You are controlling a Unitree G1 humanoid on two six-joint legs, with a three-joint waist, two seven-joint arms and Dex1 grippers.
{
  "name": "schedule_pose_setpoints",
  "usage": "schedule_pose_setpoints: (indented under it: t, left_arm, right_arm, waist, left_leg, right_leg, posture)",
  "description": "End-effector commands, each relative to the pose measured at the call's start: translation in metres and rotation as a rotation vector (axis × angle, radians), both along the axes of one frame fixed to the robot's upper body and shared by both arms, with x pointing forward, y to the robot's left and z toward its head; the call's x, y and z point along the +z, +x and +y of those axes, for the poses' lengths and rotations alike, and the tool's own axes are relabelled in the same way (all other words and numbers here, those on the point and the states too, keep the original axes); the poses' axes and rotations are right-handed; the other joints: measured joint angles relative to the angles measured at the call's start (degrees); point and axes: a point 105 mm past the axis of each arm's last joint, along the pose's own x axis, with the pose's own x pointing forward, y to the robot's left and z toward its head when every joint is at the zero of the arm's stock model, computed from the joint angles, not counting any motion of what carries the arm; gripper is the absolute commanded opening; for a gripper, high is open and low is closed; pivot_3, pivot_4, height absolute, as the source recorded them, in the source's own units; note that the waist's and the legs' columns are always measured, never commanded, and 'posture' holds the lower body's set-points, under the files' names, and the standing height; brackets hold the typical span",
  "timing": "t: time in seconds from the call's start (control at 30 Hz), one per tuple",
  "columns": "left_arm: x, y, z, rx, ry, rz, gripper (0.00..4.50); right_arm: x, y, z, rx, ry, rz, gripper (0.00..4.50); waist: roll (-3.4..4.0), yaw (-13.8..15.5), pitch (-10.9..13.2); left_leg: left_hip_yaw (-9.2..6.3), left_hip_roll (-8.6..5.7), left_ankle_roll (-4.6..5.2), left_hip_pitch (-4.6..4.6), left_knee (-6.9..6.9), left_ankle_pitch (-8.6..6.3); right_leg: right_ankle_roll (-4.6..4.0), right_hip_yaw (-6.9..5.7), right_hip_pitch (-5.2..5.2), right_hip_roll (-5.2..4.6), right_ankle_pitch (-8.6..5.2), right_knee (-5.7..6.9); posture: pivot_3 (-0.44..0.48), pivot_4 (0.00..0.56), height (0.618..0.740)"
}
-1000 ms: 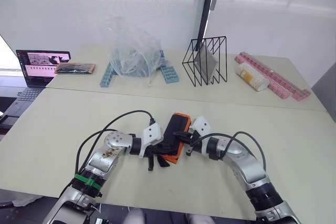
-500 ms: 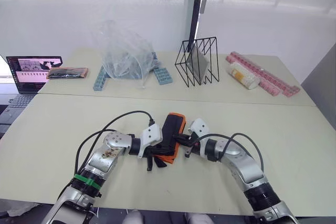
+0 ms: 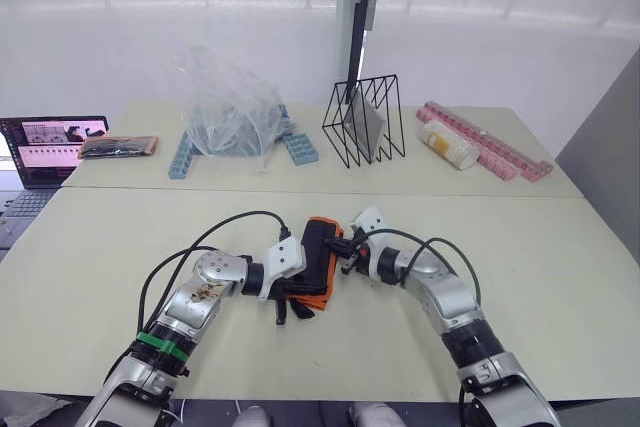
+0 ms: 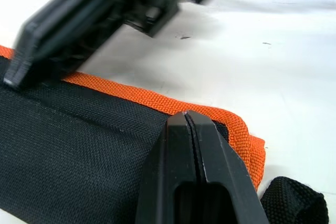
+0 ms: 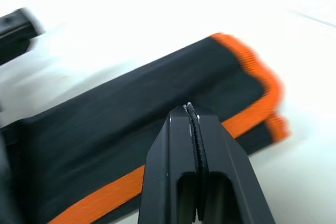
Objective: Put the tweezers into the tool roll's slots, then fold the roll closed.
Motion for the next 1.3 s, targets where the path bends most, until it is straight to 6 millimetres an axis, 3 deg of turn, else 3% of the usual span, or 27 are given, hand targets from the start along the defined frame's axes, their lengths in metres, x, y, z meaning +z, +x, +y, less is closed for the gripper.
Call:
schedule_pose_setpoints:
  t: [0.03,0.37,0.5,0.87,1.07,1.3]
  left_arm:
    - [-0.030,-0.011,0.010,0.012,0.093,0.095,0.03]
    - [-0.031,-0.010,0.014,0.042,0.091,0.090,0.03]
    - [-0.023,-0.004,0.020,0.088,0.079,0.058,0.03]
    - [0.038,0.007,0.041,0.251,-0.082,-0.082,0.03]
    - [0.063,0.006,0.069,0.379,-0.147,-0.161,0.03]
    - [0.084,-0.009,0.141,0.619,-0.148,-0.203,0.03]
  right_arm:
    - [-0.031,0.007,-0.020,-0.103,-0.087,0.091,0.00]
    - [-0.026,0.015,-0.010,-0.094,-0.072,0.065,0.00]
    - [-0.013,0.012,-0.008,-0.060,-0.045,0.006,0.00]
    - [0.029,-0.005,-0.028,-0.046,-0.002,-0.139,0.00]
    - [0.044,-0.023,-0.052,-0.071,0.022,-0.169,0.00]
    - [0.069,-0.052,-0.108,-0.156,0.031,-0.208,0.00]
  waist:
    - [0.00,-0.05,0.00]
    - [0.01,-0.46,-0.01]
    - [0.02,-0.66,0.00]
    - [0.37,-0.73,0.50]
    - [0.35,0.11,0.79]
    - [0.24,0.35,1.25]
  left_leg:
    - [0.00,0.00,0.00,-0.01,0.00,0.00]
    - [-0.03,0.00,0.00,-0.02,-0.05,0.00]
    - [-0.03,0.00,0.00,-0.15,-0.07,0.00]
    - [-0.17,-0.01,0.01,-1.48,-0.06,0.01]
    - [-0.20,-0.03,0.01,-2.21,-0.06,0.01]
    - [-0.21,-0.04,0.03,-2.58,-0.13,-0.01]
  right_leg:
    - [0.00,0.00,0.00,0.00,0.00,-0.01]
    - [0.01,0.00,0.02,0.00,0.00,-0.01]
    - [0.01,0.00,0.02,0.00,0.00,-0.01]
    - [0.41,-0.11,-1.09,0.00,0.20,0.01]
    - [0.34,-0.14,-1.75,-0.03,0.24,-0.04]
    - [-0.01,-0.19,-2.12,-0.08,0.43,-0.05]
  posture:
    - [0.000,0.150,0.720]
    - [0.000,0.150,0.720]
    - [0.000,0.150,0.720]
    - [0.000,0.150,0.720]
    - [0.000,0.150,0.720]
    - [0.000,0.150,0.720]
